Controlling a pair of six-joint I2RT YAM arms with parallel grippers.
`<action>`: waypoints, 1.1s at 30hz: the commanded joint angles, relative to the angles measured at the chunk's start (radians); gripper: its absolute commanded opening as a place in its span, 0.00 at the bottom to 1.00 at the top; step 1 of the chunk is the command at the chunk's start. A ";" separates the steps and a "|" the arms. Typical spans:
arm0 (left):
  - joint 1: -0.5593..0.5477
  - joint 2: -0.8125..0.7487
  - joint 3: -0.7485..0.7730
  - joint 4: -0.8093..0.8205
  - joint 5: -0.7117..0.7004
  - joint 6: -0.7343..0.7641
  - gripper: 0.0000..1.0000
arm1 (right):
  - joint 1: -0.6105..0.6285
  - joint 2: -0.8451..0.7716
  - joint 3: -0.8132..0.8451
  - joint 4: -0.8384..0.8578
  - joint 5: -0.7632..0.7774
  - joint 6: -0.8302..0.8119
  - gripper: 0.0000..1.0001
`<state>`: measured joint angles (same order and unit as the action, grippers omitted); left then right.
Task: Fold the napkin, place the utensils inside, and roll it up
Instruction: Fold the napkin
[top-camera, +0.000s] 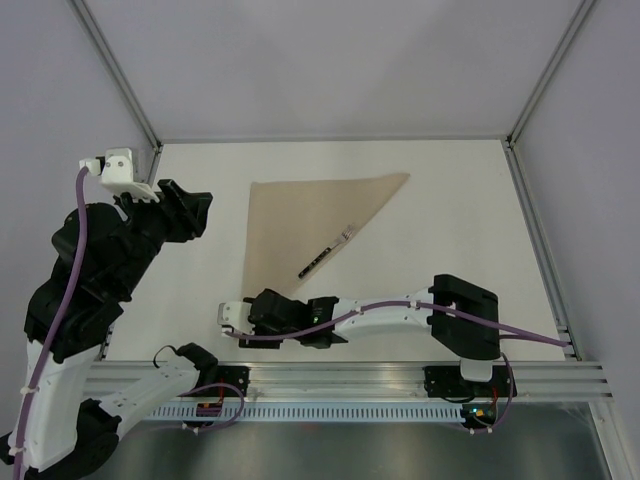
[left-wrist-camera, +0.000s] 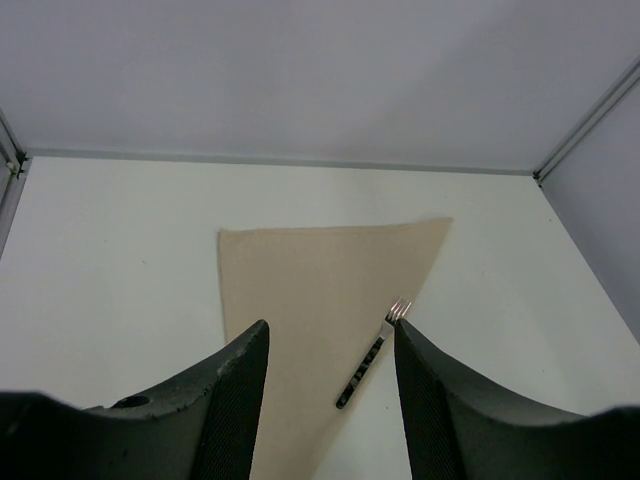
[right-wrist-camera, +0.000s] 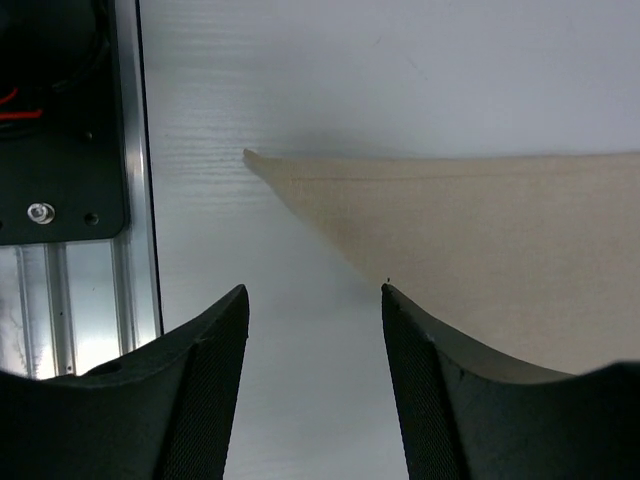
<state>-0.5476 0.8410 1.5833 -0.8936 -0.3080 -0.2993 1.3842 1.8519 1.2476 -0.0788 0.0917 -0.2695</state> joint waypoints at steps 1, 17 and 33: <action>0.000 -0.002 0.011 -0.080 -0.008 -0.202 0.57 | 0.022 0.035 0.000 0.158 0.034 -0.062 0.60; -0.002 0.000 0.004 -0.082 -0.019 -0.193 0.56 | 0.059 0.173 -0.046 0.404 0.066 -0.166 0.60; -0.002 0.012 0.000 -0.084 -0.020 -0.175 0.55 | 0.059 0.270 -0.077 0.533 0.095 -0.235 0.56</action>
<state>-0.5476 0.8413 1.5833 -0.8967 -0.3233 -0.3008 1.4380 2.0964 1.1793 0.3893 0.1829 -0.4950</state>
